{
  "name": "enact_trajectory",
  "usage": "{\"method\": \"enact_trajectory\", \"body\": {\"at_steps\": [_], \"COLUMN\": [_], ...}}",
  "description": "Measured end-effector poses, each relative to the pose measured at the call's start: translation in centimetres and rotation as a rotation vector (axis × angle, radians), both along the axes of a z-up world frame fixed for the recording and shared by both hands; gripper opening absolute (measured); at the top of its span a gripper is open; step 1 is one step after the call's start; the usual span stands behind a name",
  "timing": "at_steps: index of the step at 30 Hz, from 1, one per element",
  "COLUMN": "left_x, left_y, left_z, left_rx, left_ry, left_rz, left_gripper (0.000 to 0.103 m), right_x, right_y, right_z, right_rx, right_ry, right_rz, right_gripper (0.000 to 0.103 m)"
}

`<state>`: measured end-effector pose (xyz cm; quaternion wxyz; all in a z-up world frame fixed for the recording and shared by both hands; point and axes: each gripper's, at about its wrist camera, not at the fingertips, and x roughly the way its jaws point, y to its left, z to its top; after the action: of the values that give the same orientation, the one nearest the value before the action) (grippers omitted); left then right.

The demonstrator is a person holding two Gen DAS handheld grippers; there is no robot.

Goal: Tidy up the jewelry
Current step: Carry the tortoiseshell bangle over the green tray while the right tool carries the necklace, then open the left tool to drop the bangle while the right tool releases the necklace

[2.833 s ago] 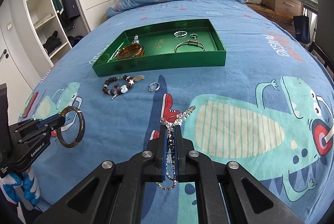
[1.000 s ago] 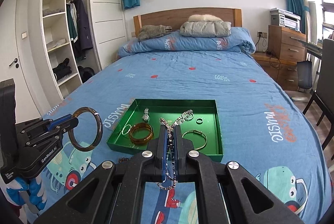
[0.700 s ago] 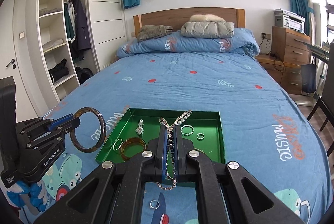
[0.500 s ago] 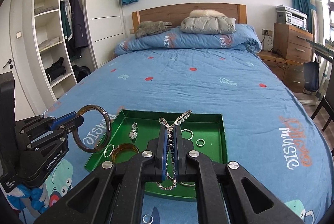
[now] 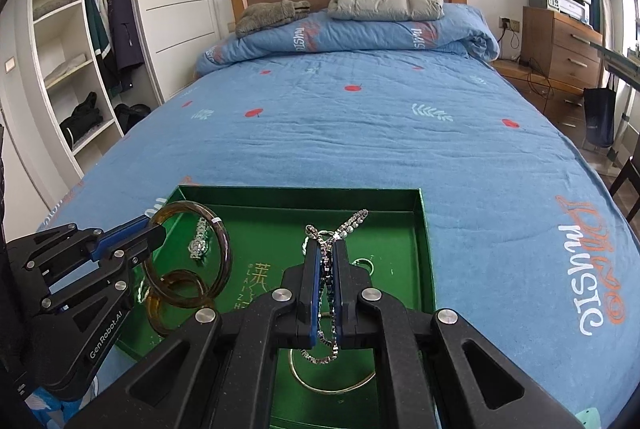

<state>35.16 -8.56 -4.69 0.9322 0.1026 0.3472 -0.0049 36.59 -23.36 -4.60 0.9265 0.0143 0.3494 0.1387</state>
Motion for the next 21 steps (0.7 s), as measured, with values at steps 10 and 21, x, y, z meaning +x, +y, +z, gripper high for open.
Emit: {"method": "enact_trajectory", "body": {"at_steps": [10,21], "left_x": [1.9,2.8], "left_y": [-1.1,-1.0], "left_z": [-2.9,-4.9], "left_rx": [0.011,0.002], "left_ry": [0.066,0.116], "left_rz": [-0.002,0.017], "left_gripper": [0.008,0.008], "right_x": [2.0,2.7], "right_y": [-1.2,-1.1], "right_z": [-2.9,-4.9], "right_rx": [-0.03,-0.073], "right_ry": [0.068,0.135], "right_rz": [-0.022,-0.014], "right_gripper": [0.005,0.006]}}
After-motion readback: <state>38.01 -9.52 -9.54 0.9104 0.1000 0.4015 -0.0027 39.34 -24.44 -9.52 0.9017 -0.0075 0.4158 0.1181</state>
